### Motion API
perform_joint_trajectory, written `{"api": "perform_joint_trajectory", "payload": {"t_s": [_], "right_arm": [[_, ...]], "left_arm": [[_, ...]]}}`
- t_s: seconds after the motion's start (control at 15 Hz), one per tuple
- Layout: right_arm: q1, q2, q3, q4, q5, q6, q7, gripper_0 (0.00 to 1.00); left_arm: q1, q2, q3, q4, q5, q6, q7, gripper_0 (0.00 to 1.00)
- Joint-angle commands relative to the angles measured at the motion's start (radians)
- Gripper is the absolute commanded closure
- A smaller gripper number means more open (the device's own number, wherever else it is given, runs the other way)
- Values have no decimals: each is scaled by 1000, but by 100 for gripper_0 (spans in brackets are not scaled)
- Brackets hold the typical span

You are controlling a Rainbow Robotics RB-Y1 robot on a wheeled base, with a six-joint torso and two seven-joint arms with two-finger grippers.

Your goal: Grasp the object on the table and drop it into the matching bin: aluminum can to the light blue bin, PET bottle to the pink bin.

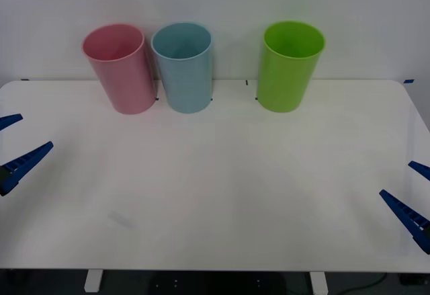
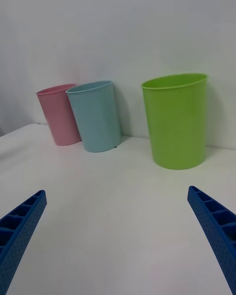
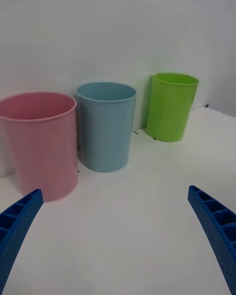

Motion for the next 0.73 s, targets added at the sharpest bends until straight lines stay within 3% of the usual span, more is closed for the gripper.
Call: {"api": "perform_joint_trajectory", "payload": {"t_s": [0.07, 0.73], "right_arm": [[0, 0, 0, 0, 0, 0, 0, 0], [0, 0, 0, 0, 0, 0, 0, 0]], "left_arm": [[20, 0, 2, -1, -25, 0, 0, 0], [49, 0, -18, 1, -39, 1, 2, 0]]}}
